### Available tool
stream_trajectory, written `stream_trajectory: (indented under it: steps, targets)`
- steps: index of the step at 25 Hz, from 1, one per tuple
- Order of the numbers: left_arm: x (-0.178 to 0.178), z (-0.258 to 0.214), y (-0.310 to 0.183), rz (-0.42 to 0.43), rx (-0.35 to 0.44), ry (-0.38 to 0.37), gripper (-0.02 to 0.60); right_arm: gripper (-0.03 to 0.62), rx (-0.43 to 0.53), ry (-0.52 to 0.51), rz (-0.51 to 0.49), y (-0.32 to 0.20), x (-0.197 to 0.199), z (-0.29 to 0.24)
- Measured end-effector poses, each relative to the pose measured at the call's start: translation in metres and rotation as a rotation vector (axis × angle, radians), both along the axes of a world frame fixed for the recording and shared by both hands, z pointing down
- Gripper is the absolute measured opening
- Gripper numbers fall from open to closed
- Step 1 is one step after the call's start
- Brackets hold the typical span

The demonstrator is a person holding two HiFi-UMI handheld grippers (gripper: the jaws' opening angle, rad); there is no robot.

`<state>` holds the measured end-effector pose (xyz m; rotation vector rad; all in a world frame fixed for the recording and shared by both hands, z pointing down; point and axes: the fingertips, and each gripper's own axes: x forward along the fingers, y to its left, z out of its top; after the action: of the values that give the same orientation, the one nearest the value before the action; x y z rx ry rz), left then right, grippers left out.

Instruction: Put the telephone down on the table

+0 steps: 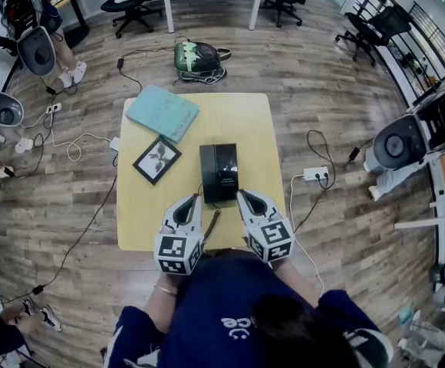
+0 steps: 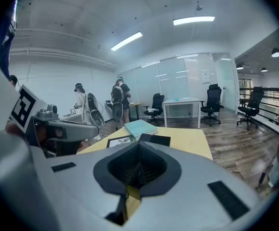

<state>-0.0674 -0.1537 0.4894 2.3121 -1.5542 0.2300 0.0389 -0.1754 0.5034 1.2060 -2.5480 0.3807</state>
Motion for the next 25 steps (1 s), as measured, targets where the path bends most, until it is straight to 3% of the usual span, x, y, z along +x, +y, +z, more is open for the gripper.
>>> stream_trajectory:
  steps: [9, 17, 25]
  targets:
    - [0.002, -0.001, -0.002, 0.011, 0.009, -0.008, 0.003, 0.008, -0.001, 0.012, 0.009, -0.004, -0.002, 0.004]
    - [-0.001, 0.002, -0.006, 0.024, 0.015, -0.017, 0.003, 0.008, 0.018, 0.085, -0.01, -0.002, -0.009, 0.011]
    - [0.007, 0.004, -0.01, 0.043, 0.013, -0.035, 0.003, 0.008, 0.007, 0.074, -0.008, -0.005, -0.011, 0.011]
